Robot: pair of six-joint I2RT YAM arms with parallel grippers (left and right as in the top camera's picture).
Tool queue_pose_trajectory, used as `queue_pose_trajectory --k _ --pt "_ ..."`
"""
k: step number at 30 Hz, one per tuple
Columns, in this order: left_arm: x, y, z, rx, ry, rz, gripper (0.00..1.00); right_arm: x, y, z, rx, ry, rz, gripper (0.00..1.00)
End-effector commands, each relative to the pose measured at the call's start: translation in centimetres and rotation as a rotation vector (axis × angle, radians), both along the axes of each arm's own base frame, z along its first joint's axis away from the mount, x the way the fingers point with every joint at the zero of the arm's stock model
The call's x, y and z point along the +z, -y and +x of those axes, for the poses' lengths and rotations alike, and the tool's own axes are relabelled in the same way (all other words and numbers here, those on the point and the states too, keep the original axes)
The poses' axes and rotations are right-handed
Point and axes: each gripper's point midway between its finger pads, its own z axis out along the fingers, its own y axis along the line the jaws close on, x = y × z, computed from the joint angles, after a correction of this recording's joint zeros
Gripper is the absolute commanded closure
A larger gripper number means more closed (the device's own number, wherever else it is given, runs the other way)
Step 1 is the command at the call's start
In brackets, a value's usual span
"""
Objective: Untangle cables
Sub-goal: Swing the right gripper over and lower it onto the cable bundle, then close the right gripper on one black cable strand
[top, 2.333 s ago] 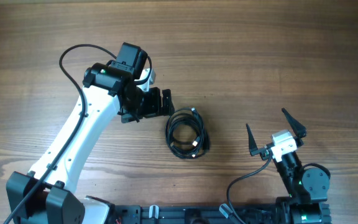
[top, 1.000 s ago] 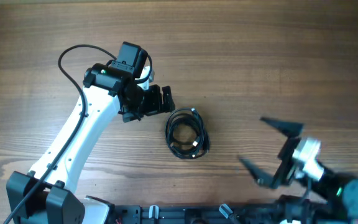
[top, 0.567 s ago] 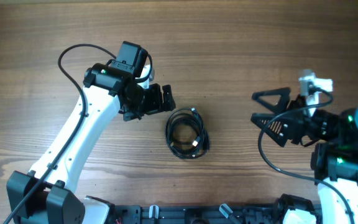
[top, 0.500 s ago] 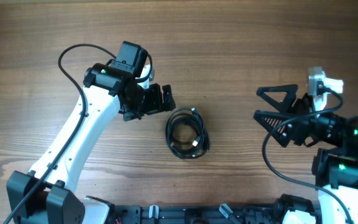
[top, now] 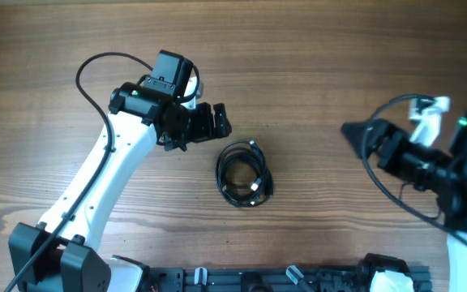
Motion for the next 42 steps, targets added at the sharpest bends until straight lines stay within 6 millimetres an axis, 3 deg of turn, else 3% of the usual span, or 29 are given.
queue_pose_trajectory --k 1,4,5,7,8,9,10,13,15,17,21,24,27,30,31,35,37,41,42 --pt "-0.5 -1.2 0.9 0.035 0.037 0.074 0.00 -1.5 -4.2 -1.2 0.215 -0.095 0.032 0.00" --pt "-0.6 -2.4 1.5 0.150 0.015 0.083 0.00 -1.2 -8.9 -1.0 0.415 -0.049 0.071 0.00" --pt "-0.6 -3.7 1.9 0.204 0.003 0.081 0.00 -1.4 -10.0 -0.6 0.409 -0.088 0.101 0.03" --pt "-0.7 -4.9 2.0 0.239 -0.015 0.087 0.00 -2.2 -10.4 0.2 0.307 -0.218 0.165 0.11" --pt "-0.7 -5.3 2.1 0.251 -0.016 0.088 0.00 -3.0 -10.4 1.0 0.268 -0.251 0.170 0.10" --pt "-0.7 -5.4 2.1 0.252 -0.017 0.088 0.00 -3.7 -10.4 1.6 0.260 -0.266 0.160 0.00" --pt "-0.8 -5.4 2.0 0.252 -0.021 0.090 0.00 -4.4 -10.3 1.9 0.253 -0.280 0.141 0.00" --pt "-0.8 -5.6 1.9 0.252 -0.022 0.102 0.00 -8.6 -10.7 2.0 0.268 -0.375 0.004 0.02" --pt "-0.9 -6.0 2.0 0.259 -0.015 0.124 0.00 -10.3 -12.3 1.2 0.378 -0.386 -0.049 0.02" --pt "-0.9 -6.1 2.1 0.262 -0.012 0.130 0.00 -13.3 -13.1 0.6 0.408 -0.444 -0.159 0.10" --pt "-1.0 -6.2 2.1 0.264 -0.010 0.136 0.00 -17.6 -13.8 0.7 0.410 -0.511 -0.289 0.07" --pt "-1.1 -7.7 2.5 0.292 0.019 0.216 0.00 -18.5 -13.9 0.8 0.415 -0.531 -0.295 0.06" --pt "-1.2 -7.7 2.4 0.291 0.014 0.218 0.00 -19.0 -13.6 0.1 0.423 -0.554 -0.303 0.08" --pt "-1.3 -8.2 2.0 0.301 -0.005 0.226 0.00 -19.7 -13.4 -0.3 0.426 -0.562 -0.306 0.32" --pt "-1.4 -8.8 1.8 0.315 -0.023 0.232 0.00 -19.8 -13.4 -0.2 0.424 -0.555 -0.308 0.32" --pt "-1.7 -10.8 1.0 0.365 -0.076 0.247 0.00 -20.0 -13.8 0.6 0.418 -0.515 -0.291 0.29" --pt "-1.7 -10.9 1.0 0.368 -0.076 0.247 0.00 -20.0 -14.0 0.8 0.415 -0.506 -0.287 0.18" --pt "-1.4 -10.6 1.9 0.373 -0.044 0.227 0.00 -19.9 -14.1 1.1 0.415 -0.495 -0.282 0.17" --pt "-1.4 -10.5 2.0 0.372 -0.040 0.222 0.00 -19.9 -14.1 1.1 0.415 -0.494 -0.283 0.10"
